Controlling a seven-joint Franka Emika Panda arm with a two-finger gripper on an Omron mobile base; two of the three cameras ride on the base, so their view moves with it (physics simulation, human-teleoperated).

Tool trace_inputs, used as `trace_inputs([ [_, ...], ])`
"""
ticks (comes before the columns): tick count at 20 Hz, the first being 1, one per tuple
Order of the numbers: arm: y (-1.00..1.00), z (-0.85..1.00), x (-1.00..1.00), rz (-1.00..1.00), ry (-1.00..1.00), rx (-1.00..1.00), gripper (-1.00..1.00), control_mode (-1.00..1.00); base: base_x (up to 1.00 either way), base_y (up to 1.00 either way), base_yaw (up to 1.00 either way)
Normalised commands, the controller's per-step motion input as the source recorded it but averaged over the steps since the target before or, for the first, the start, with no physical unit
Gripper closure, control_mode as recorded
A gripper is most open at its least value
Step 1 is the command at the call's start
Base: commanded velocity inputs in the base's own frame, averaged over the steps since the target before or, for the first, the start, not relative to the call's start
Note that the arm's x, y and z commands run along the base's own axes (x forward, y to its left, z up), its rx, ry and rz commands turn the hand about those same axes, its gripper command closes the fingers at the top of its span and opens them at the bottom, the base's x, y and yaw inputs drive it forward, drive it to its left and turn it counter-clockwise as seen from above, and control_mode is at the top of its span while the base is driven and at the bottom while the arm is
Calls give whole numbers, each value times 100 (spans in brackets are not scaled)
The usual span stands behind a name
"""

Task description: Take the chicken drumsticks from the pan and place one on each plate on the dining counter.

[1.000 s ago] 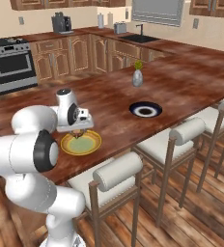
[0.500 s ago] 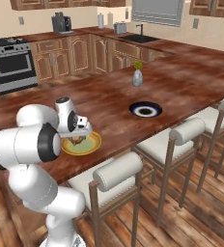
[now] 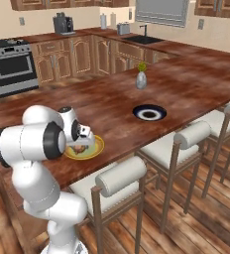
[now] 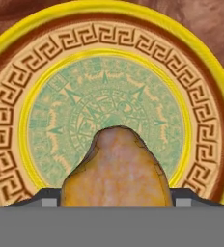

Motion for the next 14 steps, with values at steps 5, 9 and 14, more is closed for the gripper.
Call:
trace_inputs([
  [5, 0, -20, 12, -2, 0, 3, 100, -100, 0, 0, 0],
  [9, 0, -10, 16, 0, 0, 6, 100, -100, 0, 0, 0],
  [14, 0, -7, 19, 0, 0, 5, 100, -100, 0, 0, 0],
])
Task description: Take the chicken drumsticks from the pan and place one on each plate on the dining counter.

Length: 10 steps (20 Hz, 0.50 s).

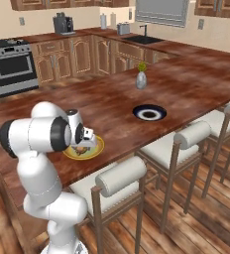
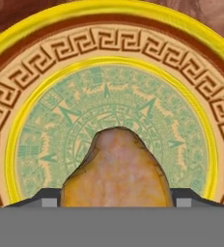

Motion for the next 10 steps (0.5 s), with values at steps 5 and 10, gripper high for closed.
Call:
trace_inputs([
  [5, 0, -7, 21, 0, 0, 3, 100, -100, 0, 0, 0],
  [10, 0, -17, 15, -1, -2, 0, 100, -100, 0, 0, 0],
])
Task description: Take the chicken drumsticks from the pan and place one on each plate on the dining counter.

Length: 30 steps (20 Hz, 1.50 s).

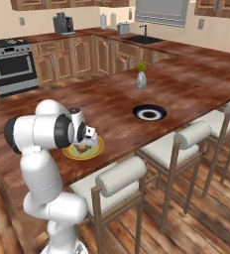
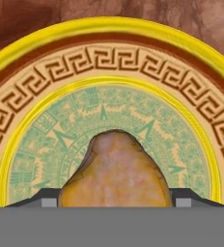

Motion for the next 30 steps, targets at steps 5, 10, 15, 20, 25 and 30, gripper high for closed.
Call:
trace_inputs([
  [5, 0, -32, 1, -6, 0, 0, 100, -100, 0, 0, 0],
  [10, 4, -29, 3, -8, 0, 0, 100, -100, 0, 0, 0],
  [15, 1, -21, 0, -5, 0, 0, -100, -100, 0, 0, 0],
  [20, 0, 2, -6, 0, 0, 1, -100, -100, 0, 0, 0],
  [25, 0, 12, -5, 0, 0, 0, -100, -100, 0, 0, 0],
  [30, 0, 33, -6, 0, 0, 0, -100, -100, 0, 0, 0],
])
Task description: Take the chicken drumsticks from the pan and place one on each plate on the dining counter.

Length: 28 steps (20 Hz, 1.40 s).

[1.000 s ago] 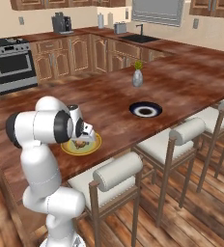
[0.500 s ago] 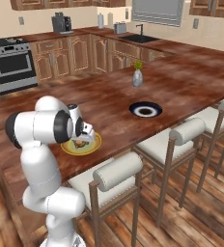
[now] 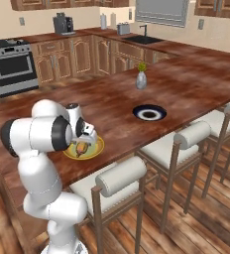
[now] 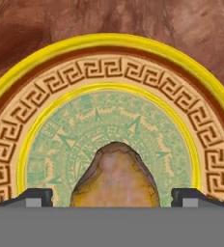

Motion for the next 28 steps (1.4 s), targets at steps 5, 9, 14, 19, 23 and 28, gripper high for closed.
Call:
trace_inputs([
  [5, -1, 60, -39, 0, 0, 0, -100, -100, 0, 0, 0],
  [9, -11, 56, -85, -1, 0, 0, -100, -100, 0, 0, 0],
  [14, -15, 49, -100, 0, -1, 0, -100, -100, 0, 0, 0],
  [19, -18, 43, -100, 0, 0, 0, -100, -100, 0, 0, 0],
  [23, -15, 32, -100, 0, -8, 0, -100, -100, 0, 0, 0],
  [28, -13, 32, -98, 0, -10, 0, -100, -100, 0, 0, 0],
])
